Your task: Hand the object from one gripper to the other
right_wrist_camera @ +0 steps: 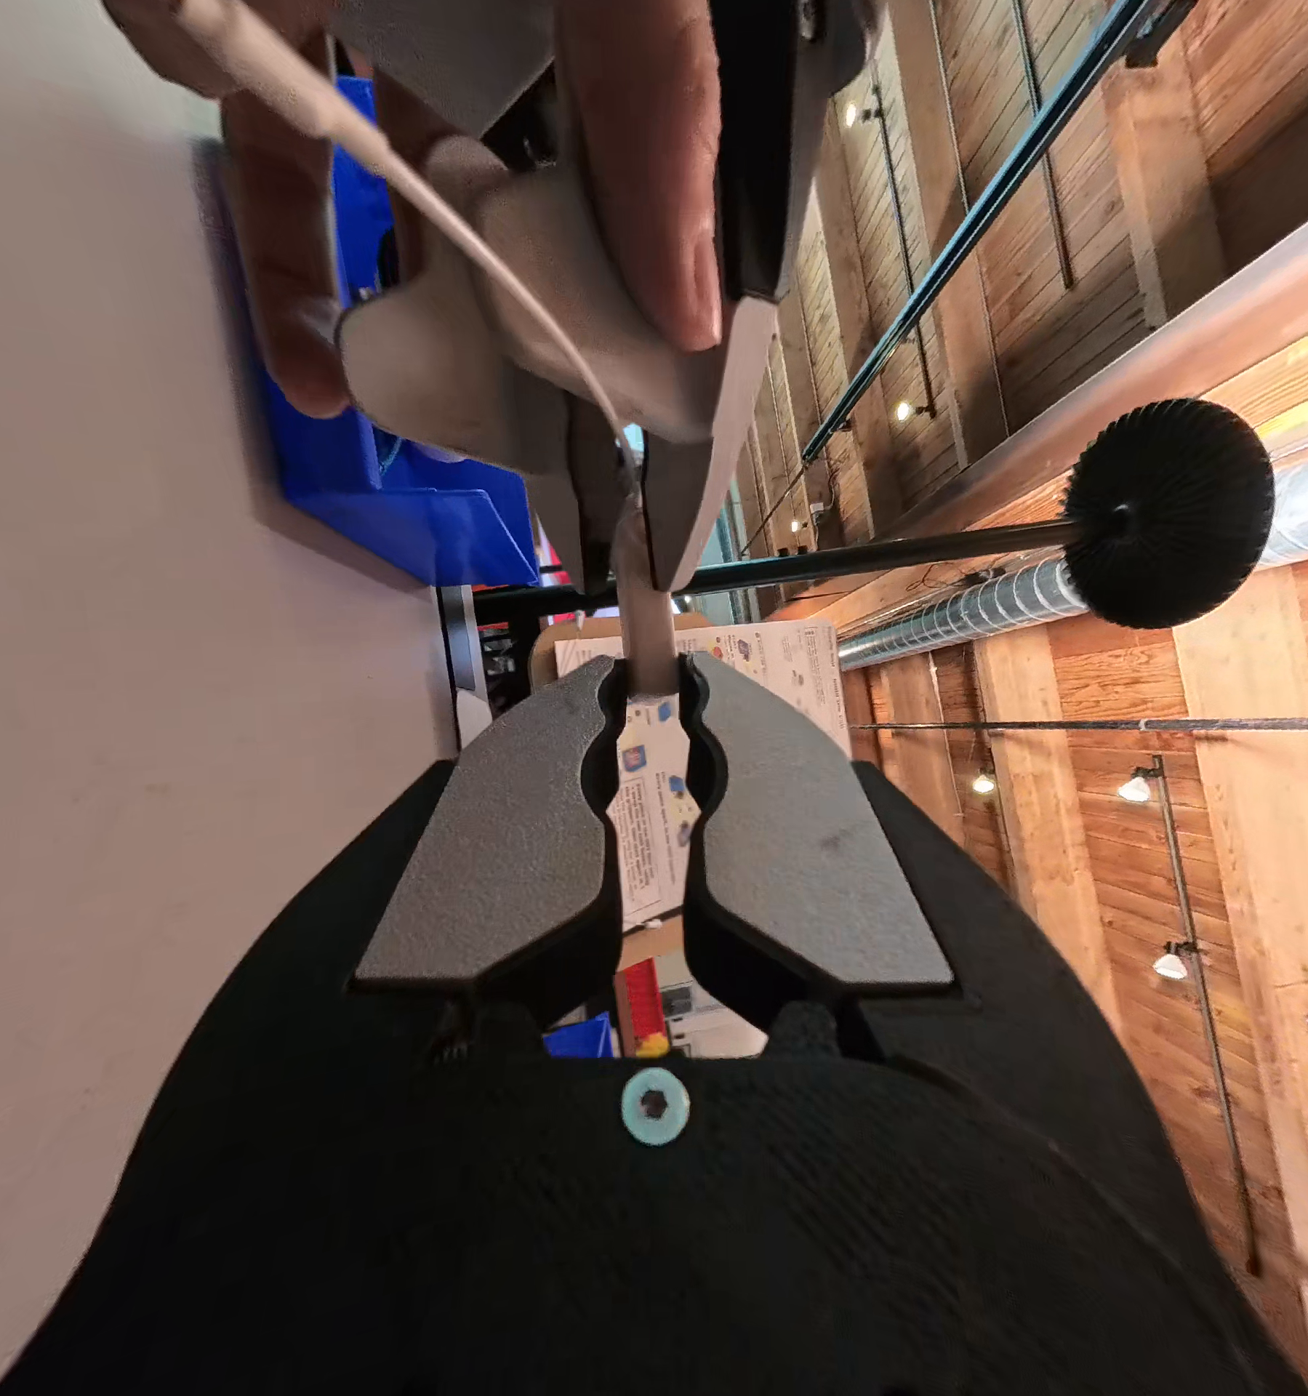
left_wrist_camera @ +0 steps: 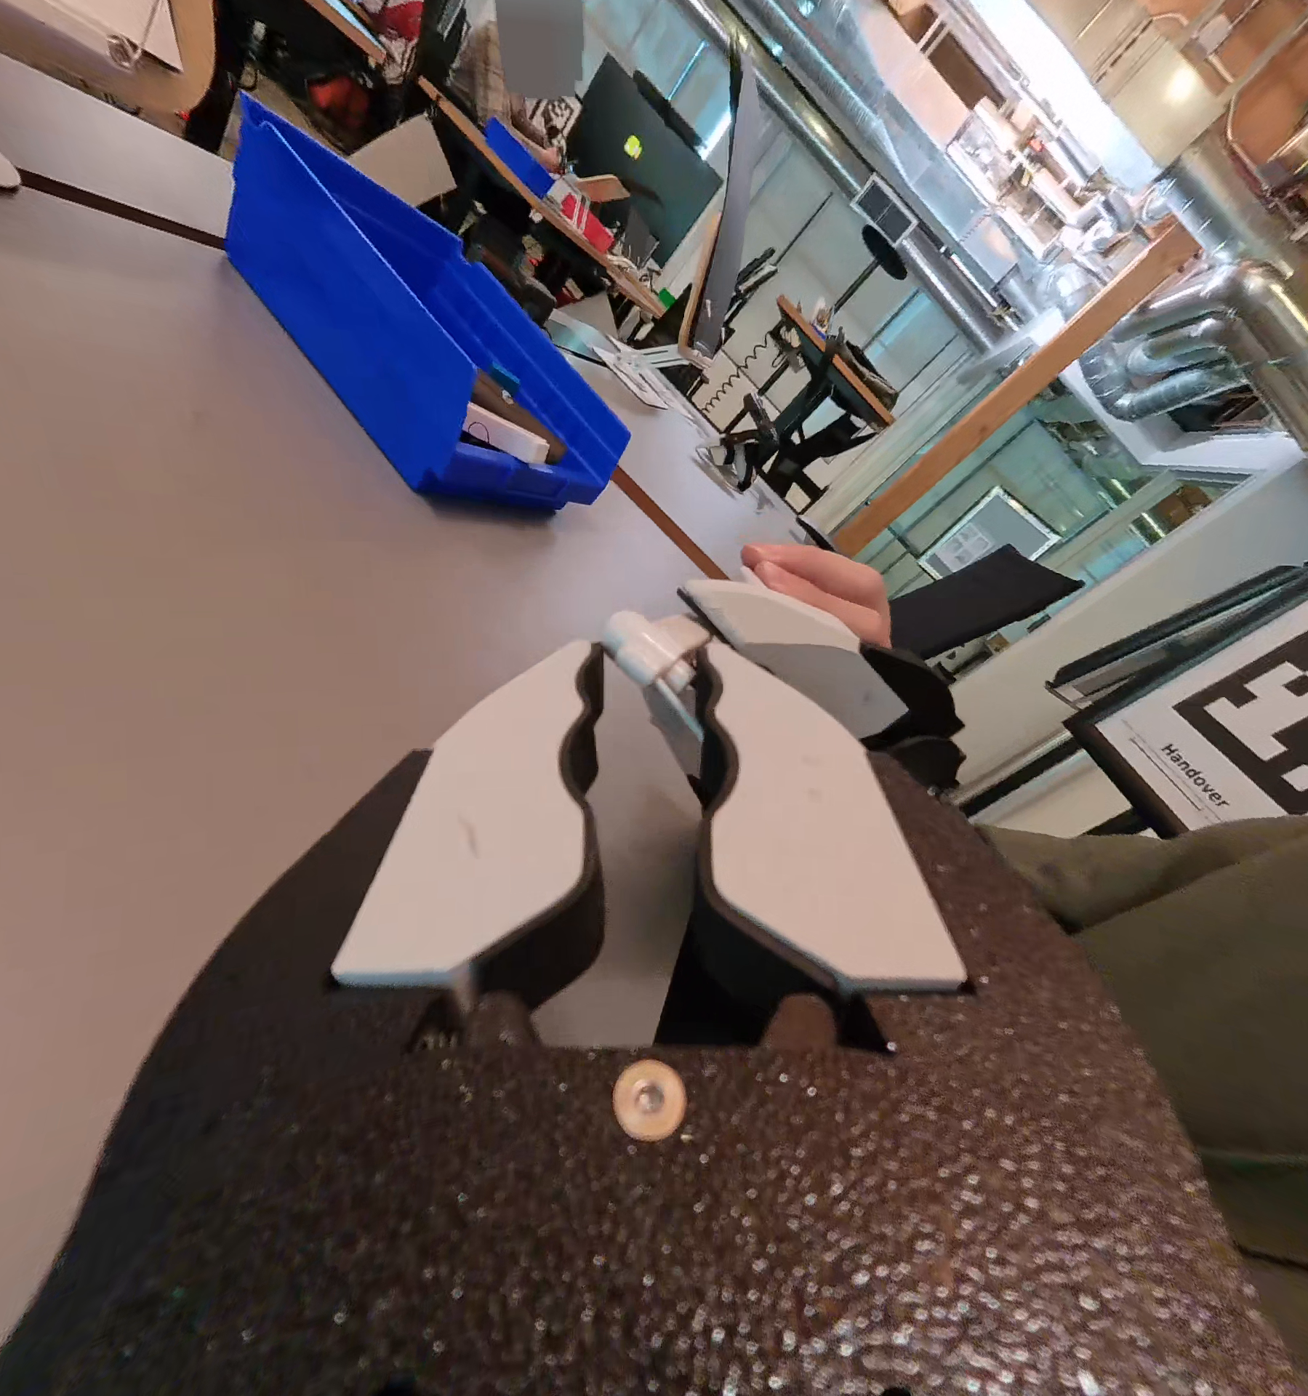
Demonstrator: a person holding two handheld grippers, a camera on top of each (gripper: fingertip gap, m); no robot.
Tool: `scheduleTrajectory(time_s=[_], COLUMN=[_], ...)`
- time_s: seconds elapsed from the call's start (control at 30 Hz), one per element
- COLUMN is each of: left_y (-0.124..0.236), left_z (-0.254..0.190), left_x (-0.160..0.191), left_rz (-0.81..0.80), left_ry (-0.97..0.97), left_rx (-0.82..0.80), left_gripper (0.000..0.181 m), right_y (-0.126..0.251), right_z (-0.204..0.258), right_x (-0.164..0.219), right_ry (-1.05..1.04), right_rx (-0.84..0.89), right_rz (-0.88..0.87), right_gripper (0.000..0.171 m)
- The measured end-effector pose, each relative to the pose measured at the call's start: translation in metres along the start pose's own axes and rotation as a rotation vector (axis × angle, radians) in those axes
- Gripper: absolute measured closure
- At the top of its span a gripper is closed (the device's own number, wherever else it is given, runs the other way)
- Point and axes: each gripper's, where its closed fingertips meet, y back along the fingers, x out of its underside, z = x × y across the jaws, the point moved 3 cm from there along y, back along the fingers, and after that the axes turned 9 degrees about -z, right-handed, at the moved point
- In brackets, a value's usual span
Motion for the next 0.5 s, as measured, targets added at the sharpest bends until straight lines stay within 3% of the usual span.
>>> scheduleTrajectory(time_s=[0.13, 0.23, 0.27, 0.4, 0.5], left_y=[0.001, 0.002, 0.003, 0.011, 0.012], left_z=[0.004, 0.009, 0.012, 0.014, 0.009], left_x=[0.003, 0.001, -0.001, -0.013, -0.015], left_rz=[0.024, 0.013, 0.000, -0.068, -0.087], left_ry=[-0.083, -0.153, -0.182, -0.312, -0.415], left_rx=[-0.012, -0.033, -0.052, -0.058, -0.011], left_gripper=[0.160, 0.161, 0.168, 0.168, 0.168], right_y=[-0.001, -0.001, -0.001, 0.001, 0.002], right_z=[0.005, 0.008, 0.007, -0.005, -0.017], right_x=[0.001, 0.003, 0.004, 0.007, 0.011], right_ry=[0.028, -0.082, -0.148, -0.593, -1.084], right_rx=[-0.020, -0.047, -0.062, -0.137, -0.189], right_rz=[-0.011, -0.047, -0.073, -0.179, -0.251], right_gripper=[0.159, 0.157, 0.149, 0.124, 0.122])
